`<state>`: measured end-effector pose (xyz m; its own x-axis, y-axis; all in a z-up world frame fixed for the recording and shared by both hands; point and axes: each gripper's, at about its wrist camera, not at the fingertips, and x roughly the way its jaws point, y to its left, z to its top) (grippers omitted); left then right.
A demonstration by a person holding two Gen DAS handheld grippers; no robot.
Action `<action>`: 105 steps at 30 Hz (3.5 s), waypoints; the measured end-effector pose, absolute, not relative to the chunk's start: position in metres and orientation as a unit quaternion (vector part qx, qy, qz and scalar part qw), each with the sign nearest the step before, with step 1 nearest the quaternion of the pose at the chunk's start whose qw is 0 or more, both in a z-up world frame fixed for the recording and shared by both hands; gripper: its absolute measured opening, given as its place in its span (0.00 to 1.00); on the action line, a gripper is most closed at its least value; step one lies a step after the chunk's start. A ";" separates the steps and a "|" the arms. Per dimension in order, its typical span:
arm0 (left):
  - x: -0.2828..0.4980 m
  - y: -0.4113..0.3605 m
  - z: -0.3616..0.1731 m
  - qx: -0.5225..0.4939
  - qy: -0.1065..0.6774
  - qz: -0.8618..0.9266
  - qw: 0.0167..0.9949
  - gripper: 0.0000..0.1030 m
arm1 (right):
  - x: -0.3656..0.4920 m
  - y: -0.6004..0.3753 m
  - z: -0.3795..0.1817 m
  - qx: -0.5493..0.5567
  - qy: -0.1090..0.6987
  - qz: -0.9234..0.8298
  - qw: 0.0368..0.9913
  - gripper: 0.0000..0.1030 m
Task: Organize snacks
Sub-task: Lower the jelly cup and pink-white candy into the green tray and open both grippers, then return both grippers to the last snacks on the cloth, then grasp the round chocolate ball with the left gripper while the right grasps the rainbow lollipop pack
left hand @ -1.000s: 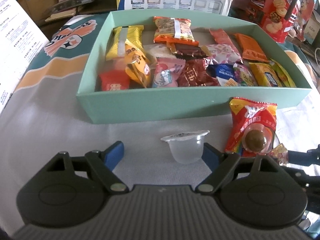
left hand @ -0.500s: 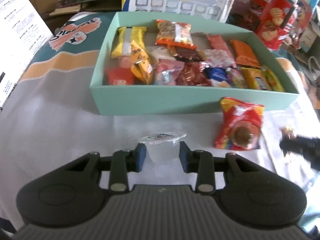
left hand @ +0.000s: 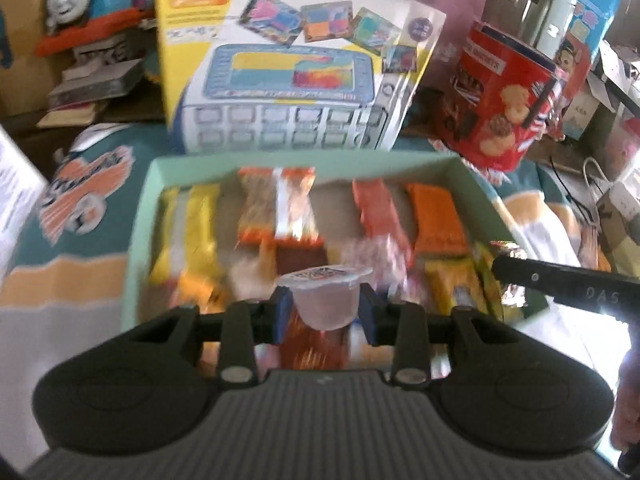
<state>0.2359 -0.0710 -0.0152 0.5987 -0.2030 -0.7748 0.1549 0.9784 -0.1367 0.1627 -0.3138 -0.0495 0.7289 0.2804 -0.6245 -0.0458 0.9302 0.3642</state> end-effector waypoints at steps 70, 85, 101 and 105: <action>0.153 -0.108 -0.088 -0.006 0.514 -0.086 0.854 1.00 | 0.091 -0.320 -0.107 0.258 0.415 0.067 0.870 1.00; 0.145 -0.094 -0.096 -0.017 0.513 -0.127 0.849 0.27 | 0.098 -0.307 -0.124 0.262 0.434 0.076 0.859 1.00; 0.108 -0.044 -0.096 -0.032 0.507 -0.090 0.857 0.71 | 0.113 -0.225 -0.125 0.111 0.423 0.114 0.892 0.44; 0.107 -0.054 -0.097 -0.015 0.502 -0.098 0.859 0.75 | 0.108 -0.236 -0.125 0.120 0.421 0.100 0.894 0.43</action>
<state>0.1065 -0.0537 -0.0972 0.4763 -0.1829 -0.8601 0.1525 0.9805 -0.1240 0.1075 -0.2360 -0.1247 0.6264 0.2795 -0.7277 -0.0772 0.9512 0.2989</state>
